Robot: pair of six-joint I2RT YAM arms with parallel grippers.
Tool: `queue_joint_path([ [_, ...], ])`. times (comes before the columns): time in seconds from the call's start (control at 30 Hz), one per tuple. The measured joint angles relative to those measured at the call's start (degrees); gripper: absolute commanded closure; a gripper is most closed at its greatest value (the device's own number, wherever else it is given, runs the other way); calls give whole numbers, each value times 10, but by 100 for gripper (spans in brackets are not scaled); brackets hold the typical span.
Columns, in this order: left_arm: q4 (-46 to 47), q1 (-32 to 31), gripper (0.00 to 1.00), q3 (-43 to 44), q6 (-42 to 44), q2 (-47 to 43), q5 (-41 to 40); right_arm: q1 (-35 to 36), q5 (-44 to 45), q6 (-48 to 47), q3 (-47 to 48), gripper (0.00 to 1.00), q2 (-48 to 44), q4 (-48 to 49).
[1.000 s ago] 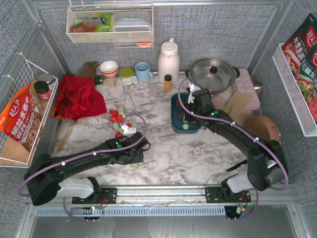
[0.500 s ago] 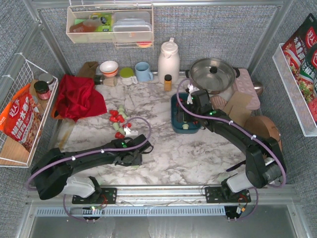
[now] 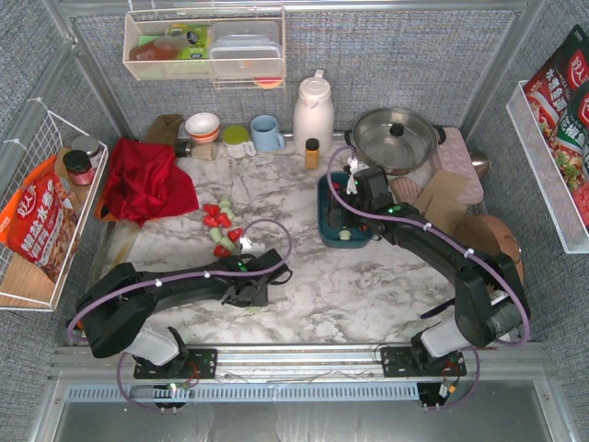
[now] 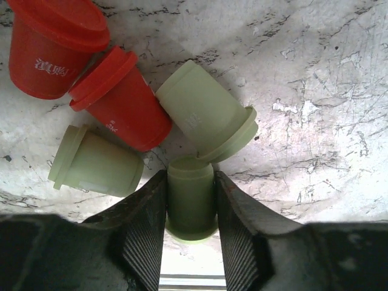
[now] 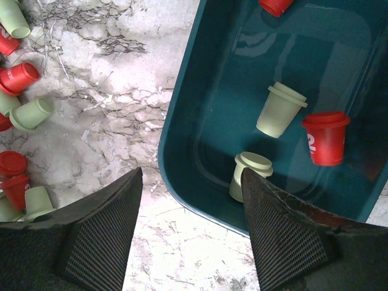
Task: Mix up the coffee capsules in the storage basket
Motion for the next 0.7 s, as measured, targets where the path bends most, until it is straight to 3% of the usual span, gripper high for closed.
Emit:
queue_joint_path([
  [0.2,5,0,69,0,11,-23,-9,0,-3,0,0,30,-2,-1],
  [0.43,47,-3,71,-7,59,-111,-16,0,-24,11,0,30,-35,-14],
  [0.7,255,-7,72,-52,238,-187,-41,27,-83,31,0,31,-103,-12],
])
